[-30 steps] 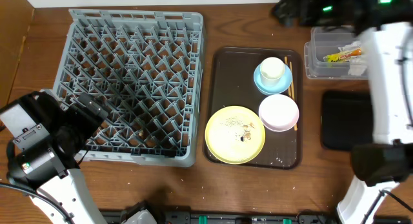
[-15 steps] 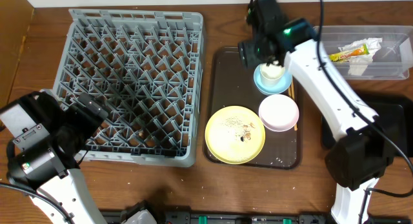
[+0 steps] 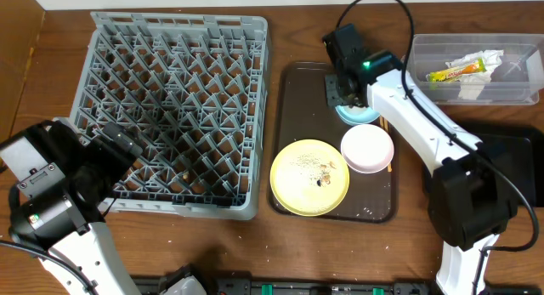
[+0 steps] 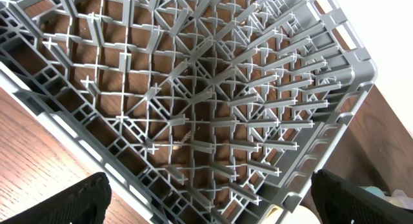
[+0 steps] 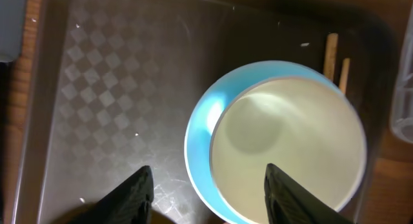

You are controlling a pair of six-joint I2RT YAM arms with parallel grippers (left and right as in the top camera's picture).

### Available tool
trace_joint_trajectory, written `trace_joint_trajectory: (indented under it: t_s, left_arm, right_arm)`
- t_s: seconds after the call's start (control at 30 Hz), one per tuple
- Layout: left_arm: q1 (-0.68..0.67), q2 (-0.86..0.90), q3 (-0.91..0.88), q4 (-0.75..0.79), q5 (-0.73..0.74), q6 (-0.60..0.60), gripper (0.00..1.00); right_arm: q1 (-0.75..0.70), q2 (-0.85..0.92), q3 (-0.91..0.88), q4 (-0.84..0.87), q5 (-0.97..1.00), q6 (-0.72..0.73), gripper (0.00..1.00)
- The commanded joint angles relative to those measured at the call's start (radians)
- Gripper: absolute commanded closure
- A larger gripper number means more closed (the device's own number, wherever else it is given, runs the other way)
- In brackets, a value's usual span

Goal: Sort waste into correct bins and load items into the dishwasher
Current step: 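Grasp the white cup from the light-blue bowl with the right gripper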

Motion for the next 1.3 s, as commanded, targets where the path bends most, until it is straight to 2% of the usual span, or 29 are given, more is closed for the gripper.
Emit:
trace_joint_trajectory:
  t_s: [0.0,0.1,0.17,0.63,0.77,1.1,1.17,1.27]
  left_arm:
    - [0.006,-0.003,0.021,0.001,0.013,0.013,0.00]
    - [0.006,-0.003,0.021,0.001,0.013,0.013,0.00]
    - [0.006,-0.003,0.021,0.001,0.013,0.013,0.00]
    - [0.006,-0.003,0.021,0.001,0.013,0.013,0.00]
    - [0.006,-0.003,0.021,0.001,0.013,0.013,0.00]
    - [0.006,-0.003,0.021,0.001,0.013,0.013,0.00]
    - [0.006,-0.003,0.021,0.001,0.013,0.013,0.00]
    - [0.006,-0.003,0.021,0.001,0.013,0.013,0.00]
  right_arm:
    - [0.006,0.014,-0.038,0.030,-0.007,0.007,0.52]
    - [0.006,0.016,-0.063,0.060,-0.007,0.007,0.62]
    - [0.006,0.016,-0.064,0.071,-0.007,0.007,0.73]
    - [0.006,0.029,-0.070,0.074,0.043,-0.020,0.76]
    - [0.006,0.033,-0.071,0.078,0.042,-0.016,0.89]
    - [0.006,0.034,-0.094,0.095,0.042,-0.016,0.81]
    - [0.006,0.034,-0.106,0.108,0.042,-0.016,0.84]
    - [0.006,0.029,-0.101,0.111,0.042,-0.016,0.99]
